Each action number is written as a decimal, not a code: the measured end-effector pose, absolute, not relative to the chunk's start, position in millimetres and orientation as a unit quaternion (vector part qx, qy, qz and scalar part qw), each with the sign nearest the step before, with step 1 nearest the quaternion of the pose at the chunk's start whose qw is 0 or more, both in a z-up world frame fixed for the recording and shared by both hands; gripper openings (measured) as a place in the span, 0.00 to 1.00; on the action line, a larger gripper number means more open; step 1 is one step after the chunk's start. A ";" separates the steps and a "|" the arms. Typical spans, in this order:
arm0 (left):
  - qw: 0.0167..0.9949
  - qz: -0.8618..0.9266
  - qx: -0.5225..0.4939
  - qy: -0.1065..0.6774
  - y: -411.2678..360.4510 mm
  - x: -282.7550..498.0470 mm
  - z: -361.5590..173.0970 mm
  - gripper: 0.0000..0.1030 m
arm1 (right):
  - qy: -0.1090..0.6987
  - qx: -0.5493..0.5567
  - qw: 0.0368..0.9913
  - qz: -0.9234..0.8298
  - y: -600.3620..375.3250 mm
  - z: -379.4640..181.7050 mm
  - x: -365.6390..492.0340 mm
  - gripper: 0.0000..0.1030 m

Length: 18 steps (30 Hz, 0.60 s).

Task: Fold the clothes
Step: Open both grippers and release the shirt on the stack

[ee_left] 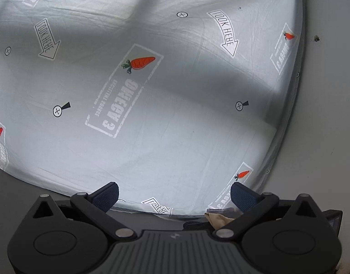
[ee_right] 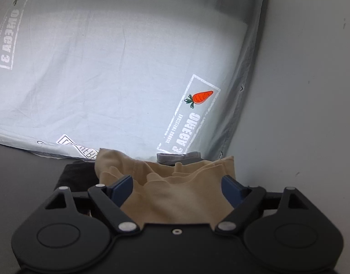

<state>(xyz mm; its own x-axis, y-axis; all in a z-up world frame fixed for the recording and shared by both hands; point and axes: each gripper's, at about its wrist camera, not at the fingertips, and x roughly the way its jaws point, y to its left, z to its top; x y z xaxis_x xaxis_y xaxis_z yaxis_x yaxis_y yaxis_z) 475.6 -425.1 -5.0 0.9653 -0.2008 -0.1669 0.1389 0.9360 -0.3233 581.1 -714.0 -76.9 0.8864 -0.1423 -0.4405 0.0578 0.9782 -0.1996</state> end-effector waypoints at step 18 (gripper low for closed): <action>0.990 -0.005 -0.101 0.100 -318.6 271.5 49.7 1.00 | 0.181 0.066 0.969 0.153 -545.8 9.9 325.8 1.00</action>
